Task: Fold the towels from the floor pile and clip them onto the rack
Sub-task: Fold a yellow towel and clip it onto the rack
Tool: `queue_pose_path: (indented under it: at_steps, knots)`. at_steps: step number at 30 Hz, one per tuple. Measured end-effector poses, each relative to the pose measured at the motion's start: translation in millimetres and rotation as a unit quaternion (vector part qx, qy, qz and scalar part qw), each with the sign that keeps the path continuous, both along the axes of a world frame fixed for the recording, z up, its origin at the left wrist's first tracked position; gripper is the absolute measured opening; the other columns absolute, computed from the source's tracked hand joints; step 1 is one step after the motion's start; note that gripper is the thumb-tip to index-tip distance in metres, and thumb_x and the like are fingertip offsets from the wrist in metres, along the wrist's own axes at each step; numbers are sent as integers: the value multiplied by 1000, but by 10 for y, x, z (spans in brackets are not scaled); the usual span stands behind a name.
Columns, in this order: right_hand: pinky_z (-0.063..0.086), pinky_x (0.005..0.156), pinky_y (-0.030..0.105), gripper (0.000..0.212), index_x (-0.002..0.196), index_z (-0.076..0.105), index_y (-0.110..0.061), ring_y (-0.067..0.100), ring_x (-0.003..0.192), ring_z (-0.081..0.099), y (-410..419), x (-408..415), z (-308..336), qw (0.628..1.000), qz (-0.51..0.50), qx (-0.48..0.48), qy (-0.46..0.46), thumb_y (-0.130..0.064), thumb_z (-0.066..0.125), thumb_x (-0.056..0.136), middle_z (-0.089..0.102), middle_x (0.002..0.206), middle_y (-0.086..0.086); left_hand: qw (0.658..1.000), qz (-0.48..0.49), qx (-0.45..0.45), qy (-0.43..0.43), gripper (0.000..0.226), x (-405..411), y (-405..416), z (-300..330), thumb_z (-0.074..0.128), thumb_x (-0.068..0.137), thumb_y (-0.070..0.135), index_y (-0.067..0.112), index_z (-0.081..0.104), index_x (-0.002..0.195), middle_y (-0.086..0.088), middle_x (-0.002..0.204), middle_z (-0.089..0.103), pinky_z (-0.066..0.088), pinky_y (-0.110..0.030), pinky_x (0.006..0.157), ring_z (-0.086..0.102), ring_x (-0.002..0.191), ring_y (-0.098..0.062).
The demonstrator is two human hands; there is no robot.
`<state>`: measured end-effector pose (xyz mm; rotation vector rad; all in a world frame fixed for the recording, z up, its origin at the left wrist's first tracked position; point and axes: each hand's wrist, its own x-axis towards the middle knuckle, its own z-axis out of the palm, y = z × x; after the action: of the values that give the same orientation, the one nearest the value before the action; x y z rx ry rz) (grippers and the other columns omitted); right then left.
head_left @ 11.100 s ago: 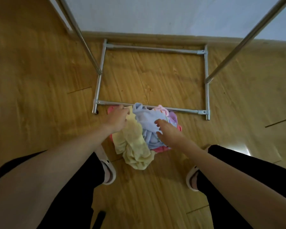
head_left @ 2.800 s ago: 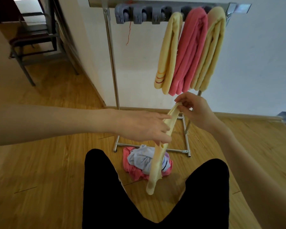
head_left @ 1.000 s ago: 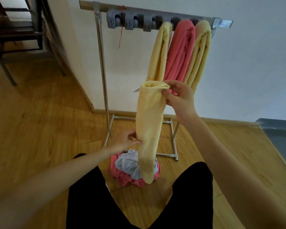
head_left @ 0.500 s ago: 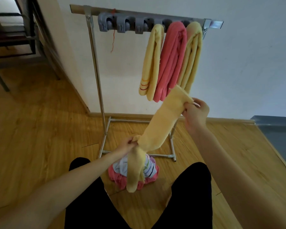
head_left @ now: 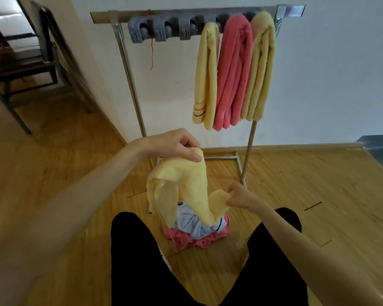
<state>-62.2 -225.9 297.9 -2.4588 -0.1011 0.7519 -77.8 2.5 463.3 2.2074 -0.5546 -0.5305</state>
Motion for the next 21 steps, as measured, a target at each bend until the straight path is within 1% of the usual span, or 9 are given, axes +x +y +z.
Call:
queue_pose_path:
  at_steps: [1, 3, 5, 7, 10, 13, 15, 19, 21]
  knots:
    - [47, 85, 32, 46, 130, 46, -1, 25, 111, 55, 37, 6, 27, 999, 24, 1, -49, 0, 55, 86, 54, 124, 14, 1000, -16, 10, 6, 21, -6, -9, 71, 65, 89, 22, 1, 70, 89, -18, 85, 65, 48, -25, 65, 60, 75, -30]
    - [46, 92, 30, 35, 123, 53, -1, 27, 116, 55, 140, -11, 167, 977, -3, 161, -138, 5, 50, 88, 58, 124, 15, 999, -31, 12, 16, 18, -14, -35, 165, 65, 89, 21, 5, 71, 89, -10, 85, 67, 49, -23, 67, 63, 79, -25]
    - [47, 95, 31, 33, 119, 58, 3, 28, 114, 58, 256, -40, 435, 918, -27, 389, -71, 10, 44, 90, 62, 119, 18, 999, -38, 9, 20, 14, -24, -50, 205, 64, 89, 19, 7, 71, 87, -1, 80, 67, 48, -18, 64, 63, 75, -14]
    - [45, 99, 38, 41, 123, 55, 7, 32, 113, 57, 315, -61, 657, 860, 25, 506, 60, 6, 40, 85, 59, 122, 25, 999, -36, -1, 29, 12, -31, -28, 207, 65, 89, 18, 11, 72, 84, 3, 77, 66, 46, -16, 62, 62, 72, -9]
    - [37, 100, 49, 52, 119, 46, 20, 37, 107, 51, 364, -66, 814, 838, 133, 516, 116, -11, 48, 77, 54, 115, 28, 999, -23, -18, 31, 12, -27, 52, 190, 66, 88, 19, 14, 71, 79, 6, 71, 64, 43, -15, 59, 58, 66, -6]
    - [41, 97, 52, 52, 110, 50, 20, 43, 101, 56, 353, -60, 879, 858, 154, 480, 96, -18, 68, 79, 58, 106, 30, 1000, -4, -20, 24, 15, -23, 128, 180, 66, 88, 18, 4, 71, 84, 1, 71, 64, 43, -16, 56, 58, 64, -8]
    - [44, 94, 53, 48, 108, 58, 12, 45, 100, 60, 316, -38, 990, 879, 179, 438, 55, -23, 73, 80, 62, 106, 31, 1000, 1, -13, 9, 20, -16, 176, 175, 66, 87, 20, 0, 71, 88, -6, 75, 65, 44, -17, 56, 58, 65, -12]
    - [51, 74, 33, 35, 107, 58, 9, 24, 85, 61, 129, 112, 1270, 882, 182, 434, 23, -19, 63, 86, 63, 93, 13, 999, 26, -17, -12, 41, 20, 292, 107, 69, 83, 40, 0, 70, 87, -18, 77, 61, 42, -18, 57, 57, 69, -20]
    - [51, 71, 28, 25, 103, 60, 4, 18, 83, 64, -3, 218, 1373, 878, 156, 452, 24, -16, 61, 89, 65, 90, 7, 998, 55, -30, -15, 41, 54, 379, 81, 70, 79, 46, 6, 71, 89, -13, 78, 63, 43, -18, 60, 60, 72, -18]
